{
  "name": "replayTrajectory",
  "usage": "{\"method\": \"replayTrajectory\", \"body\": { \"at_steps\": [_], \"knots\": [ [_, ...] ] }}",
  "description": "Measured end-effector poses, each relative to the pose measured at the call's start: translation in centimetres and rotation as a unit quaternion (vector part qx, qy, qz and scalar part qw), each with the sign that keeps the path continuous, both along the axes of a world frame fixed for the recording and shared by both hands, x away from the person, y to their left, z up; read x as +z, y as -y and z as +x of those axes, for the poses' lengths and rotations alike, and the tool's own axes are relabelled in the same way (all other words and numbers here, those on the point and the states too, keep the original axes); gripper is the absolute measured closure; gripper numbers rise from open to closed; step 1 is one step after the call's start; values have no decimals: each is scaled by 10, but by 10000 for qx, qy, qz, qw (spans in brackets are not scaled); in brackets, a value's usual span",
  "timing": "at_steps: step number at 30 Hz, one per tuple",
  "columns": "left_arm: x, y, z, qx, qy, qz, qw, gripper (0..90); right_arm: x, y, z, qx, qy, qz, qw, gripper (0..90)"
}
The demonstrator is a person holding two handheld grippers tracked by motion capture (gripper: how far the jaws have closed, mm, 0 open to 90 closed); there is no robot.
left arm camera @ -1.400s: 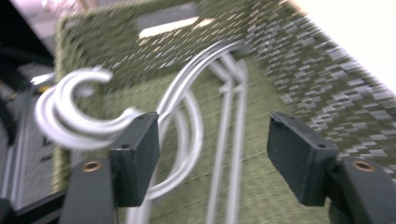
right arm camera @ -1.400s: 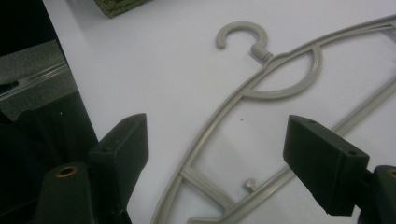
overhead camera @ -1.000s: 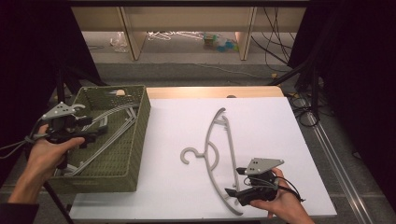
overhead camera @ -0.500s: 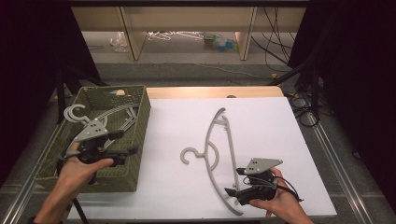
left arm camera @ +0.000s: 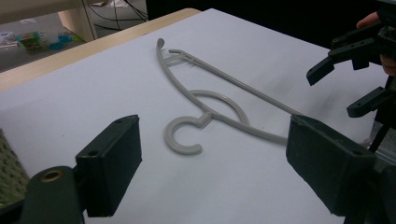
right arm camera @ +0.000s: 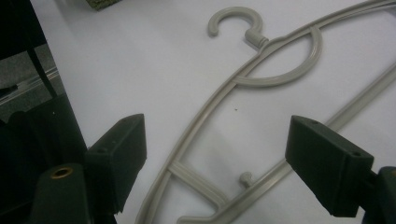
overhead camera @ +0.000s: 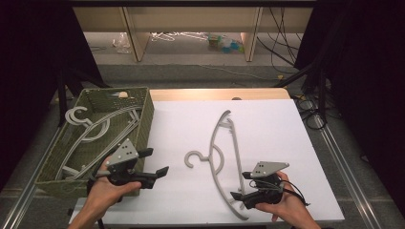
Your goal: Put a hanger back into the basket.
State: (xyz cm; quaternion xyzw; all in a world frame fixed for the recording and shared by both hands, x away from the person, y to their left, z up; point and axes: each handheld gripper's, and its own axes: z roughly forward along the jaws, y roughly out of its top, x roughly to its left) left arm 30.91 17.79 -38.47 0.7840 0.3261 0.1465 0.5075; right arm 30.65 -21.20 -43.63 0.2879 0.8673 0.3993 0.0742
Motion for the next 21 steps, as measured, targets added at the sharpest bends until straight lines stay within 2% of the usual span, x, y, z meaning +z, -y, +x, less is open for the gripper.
{"method": "replayTrajectory", "body": {
  "at_steps": [5,9,14,21],
  "knots": [
    [-10,8,-7,-113,-4,-87,9999,167,0,-1,-1,30,7,-15,10000,215],
    [-20,13,-12,-166,62,8,9998,159,0,-1,0,24,-14,0,10000,212],
    [-38,19,-22,-160,15,-150,9998,159,0,0,0,26,15,-12,10000,208],
    [-49,20,-26,-133,-4,-155,9998,158,-2,-2,-1,16,29,-43,10000,208]
  ]
}}
